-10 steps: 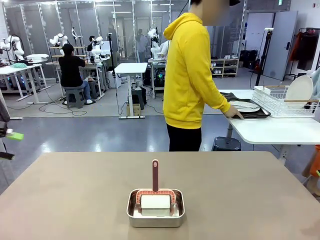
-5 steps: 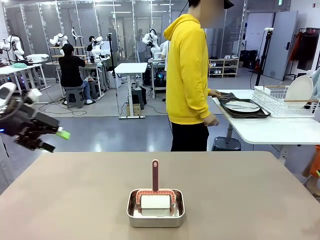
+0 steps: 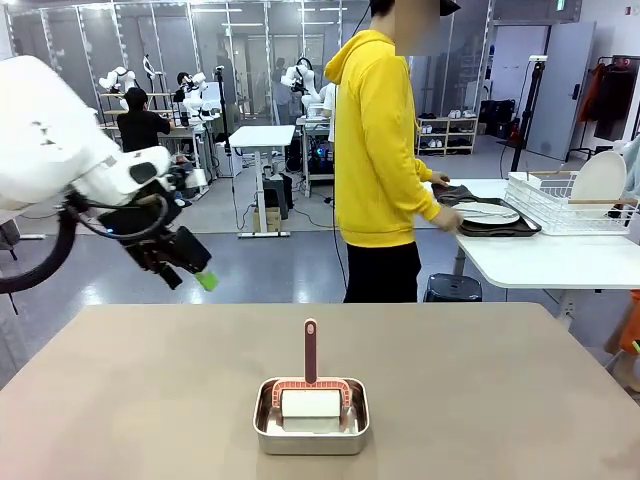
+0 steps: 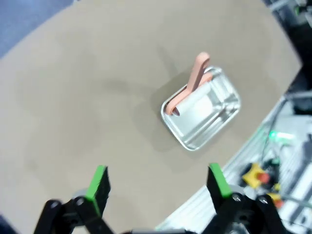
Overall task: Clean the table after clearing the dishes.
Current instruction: When the right (or left) Handle tray is removed, use the right hand (or left hand) to clean the right (or left) side of the table with the Lint Roller.
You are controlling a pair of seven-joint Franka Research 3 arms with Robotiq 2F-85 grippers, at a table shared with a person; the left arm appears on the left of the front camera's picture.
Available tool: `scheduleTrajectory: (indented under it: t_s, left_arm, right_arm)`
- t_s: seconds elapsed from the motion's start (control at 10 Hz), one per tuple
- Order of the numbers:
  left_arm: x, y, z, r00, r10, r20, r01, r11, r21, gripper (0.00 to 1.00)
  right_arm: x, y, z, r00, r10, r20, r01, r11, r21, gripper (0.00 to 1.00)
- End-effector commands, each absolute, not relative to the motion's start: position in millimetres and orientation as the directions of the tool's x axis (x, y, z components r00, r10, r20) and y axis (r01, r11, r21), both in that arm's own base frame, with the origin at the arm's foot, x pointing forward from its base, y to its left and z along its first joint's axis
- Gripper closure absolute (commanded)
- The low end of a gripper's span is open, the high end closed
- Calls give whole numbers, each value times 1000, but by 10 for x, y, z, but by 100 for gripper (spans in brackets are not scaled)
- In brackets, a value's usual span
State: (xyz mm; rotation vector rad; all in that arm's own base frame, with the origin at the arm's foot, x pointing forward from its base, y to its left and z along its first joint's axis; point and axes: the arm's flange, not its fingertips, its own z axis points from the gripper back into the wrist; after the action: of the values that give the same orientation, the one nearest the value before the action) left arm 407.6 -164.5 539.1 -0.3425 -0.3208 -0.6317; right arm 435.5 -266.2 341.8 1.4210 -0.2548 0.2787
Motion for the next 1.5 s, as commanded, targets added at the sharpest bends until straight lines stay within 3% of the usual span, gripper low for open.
scheduleTrajectory:
  t_s: [0.0, 0.2, 0.6, 1.4]
  left_arm:
    - [4238, -1891, 5418, 689, -644, 332, 712, 687, -145, 0]
    - [4228, -2303, 5268, 595, -769, 234, 802, 585, -117, 0]
    - [4158, -2858, 4972, 361, -918, 165, 931, 345, -118, 0]
    - [4098, -3014, 4862, 358, -916, 184, 932, 337, -133, 0]
  right_arm:
    - [4342, -2655, 3437, 940, 37, 340, -341, 127, 931, 0]
    - [4342, -2655, 3437, 940, 37, 340, -341, 127, 931, 0]
    - [4342, -2655, 3437, 940, 37, 340, -341, 127, 931, 0]
    - [4342, -2655, 3437, 940, 37, 340, -341, 127, 931, 0]
